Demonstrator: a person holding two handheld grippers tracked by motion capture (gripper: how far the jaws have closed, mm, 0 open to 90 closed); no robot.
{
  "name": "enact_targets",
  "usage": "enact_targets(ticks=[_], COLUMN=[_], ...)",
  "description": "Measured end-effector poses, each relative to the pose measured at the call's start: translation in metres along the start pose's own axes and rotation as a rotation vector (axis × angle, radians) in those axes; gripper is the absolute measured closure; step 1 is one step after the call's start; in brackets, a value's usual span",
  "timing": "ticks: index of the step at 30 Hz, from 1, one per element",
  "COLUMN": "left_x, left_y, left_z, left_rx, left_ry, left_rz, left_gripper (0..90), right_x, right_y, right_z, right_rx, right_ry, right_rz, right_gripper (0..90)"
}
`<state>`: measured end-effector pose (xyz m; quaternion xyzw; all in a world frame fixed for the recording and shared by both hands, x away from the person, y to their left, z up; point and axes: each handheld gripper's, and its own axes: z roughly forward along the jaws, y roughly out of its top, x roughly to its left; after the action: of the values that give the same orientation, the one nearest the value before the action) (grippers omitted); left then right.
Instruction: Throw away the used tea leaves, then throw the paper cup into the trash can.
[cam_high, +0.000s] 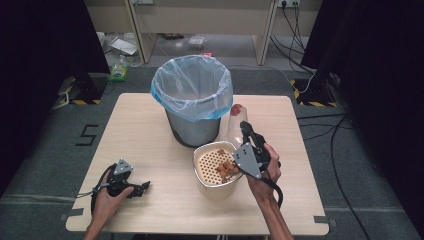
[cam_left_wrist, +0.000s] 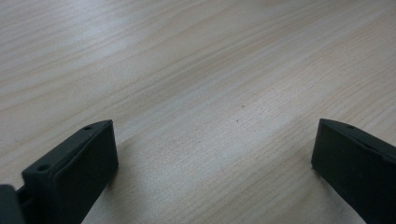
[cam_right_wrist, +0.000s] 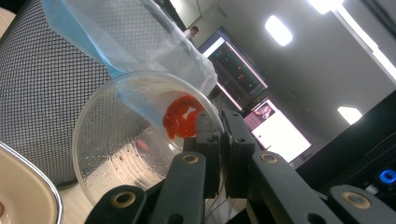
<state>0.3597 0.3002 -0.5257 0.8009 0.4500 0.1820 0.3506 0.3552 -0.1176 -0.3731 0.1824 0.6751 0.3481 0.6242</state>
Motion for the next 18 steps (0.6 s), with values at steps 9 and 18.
enact_targets(ticks=[9,18], left_x=[0.0,0.0], left_y=[0.0,0.0], left_z=[0.0,0.0], left_rx=[0.0,0.0], left_ry=[0.0,0.0], left_rz=[0.0,0.0], left_gripper=[0.0,0.0], right_x=[-0.019,-0.036], right_y=[-0.01,-0.014], right_z=[0.0,0.014], right_rx=[0.054,0.072], right_ry=[0.021,0.034], right_rz=[0.096,0.175], right_gripper=[86.8,86.8])
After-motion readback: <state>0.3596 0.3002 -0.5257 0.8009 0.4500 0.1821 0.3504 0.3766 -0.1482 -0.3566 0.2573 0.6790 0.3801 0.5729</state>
